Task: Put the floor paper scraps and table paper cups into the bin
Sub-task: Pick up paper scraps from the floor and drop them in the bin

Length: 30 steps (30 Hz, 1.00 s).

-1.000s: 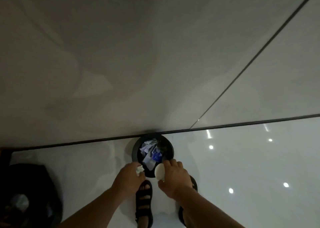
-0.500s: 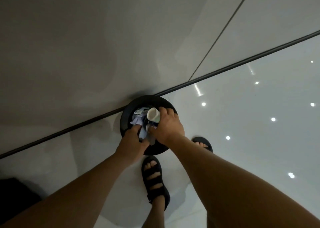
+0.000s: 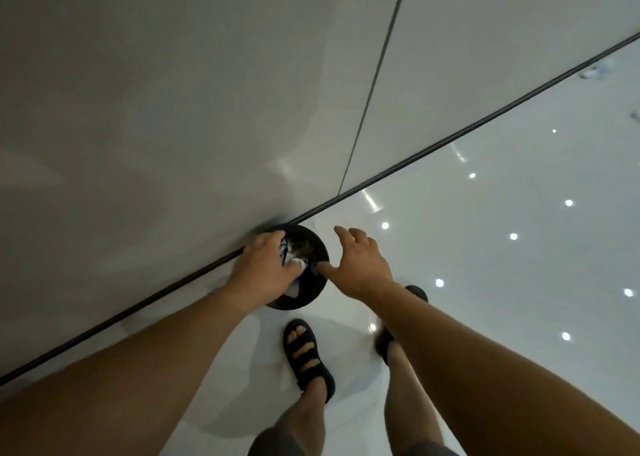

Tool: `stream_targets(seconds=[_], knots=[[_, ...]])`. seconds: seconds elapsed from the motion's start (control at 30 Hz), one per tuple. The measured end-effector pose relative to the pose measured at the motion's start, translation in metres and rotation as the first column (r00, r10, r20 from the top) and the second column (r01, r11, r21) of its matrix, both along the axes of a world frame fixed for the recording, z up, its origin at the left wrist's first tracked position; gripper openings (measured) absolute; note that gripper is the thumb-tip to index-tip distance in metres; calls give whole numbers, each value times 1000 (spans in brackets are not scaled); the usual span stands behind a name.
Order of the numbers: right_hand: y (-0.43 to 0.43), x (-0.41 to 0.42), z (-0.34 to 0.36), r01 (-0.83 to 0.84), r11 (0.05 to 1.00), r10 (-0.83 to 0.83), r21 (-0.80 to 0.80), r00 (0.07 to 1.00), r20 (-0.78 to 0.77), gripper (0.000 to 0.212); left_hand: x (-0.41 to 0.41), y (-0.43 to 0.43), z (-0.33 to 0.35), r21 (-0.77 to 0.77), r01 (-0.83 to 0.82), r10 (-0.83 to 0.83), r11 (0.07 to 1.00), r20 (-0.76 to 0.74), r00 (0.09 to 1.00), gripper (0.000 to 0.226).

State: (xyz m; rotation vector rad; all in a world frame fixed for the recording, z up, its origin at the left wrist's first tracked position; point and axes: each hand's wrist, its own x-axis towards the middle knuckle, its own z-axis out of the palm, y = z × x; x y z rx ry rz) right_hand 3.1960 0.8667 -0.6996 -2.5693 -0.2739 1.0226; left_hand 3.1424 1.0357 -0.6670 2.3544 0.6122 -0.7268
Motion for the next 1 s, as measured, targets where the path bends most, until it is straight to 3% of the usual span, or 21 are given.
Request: stream_targets(seconds=[0.17, 0.33, 0.47, 0.7, 0.83, 1.0], knots=[[-49, 11, 108, 60, 998, -58, -25, 996, 66, 85, 26, -42, 98, 71, 247, -248, 966, 7, 969, 72], [-131, 7, 202, 72, 993, -61, -96, 991, 117, 84, 37, -106, 179, 100, 390, -395, 915, 37, 918, 72], [-213, -5, 254, 219, 970, -204, -102, 968, 144, 83, 46, -175, 230, 122, 525, -533, 842, 51, 844, 72], [-364, -53, 301, 523, 848, -511, -90, 850, 127, 82, 69, -318, 288, 139, 711, -723, 690, 81, 686, 73], [-431, -70, 318, 621, 778, -608, -89, 781, 143, 82, 85, -398, 310, 181, 785, -805, 592, 99, 584, 70], [-496, -72, 335, 717, 694, -697, -64, 692, 188, 82, 105, -477, 327, 167, 828, -843, 536, 165, 512, 68]])
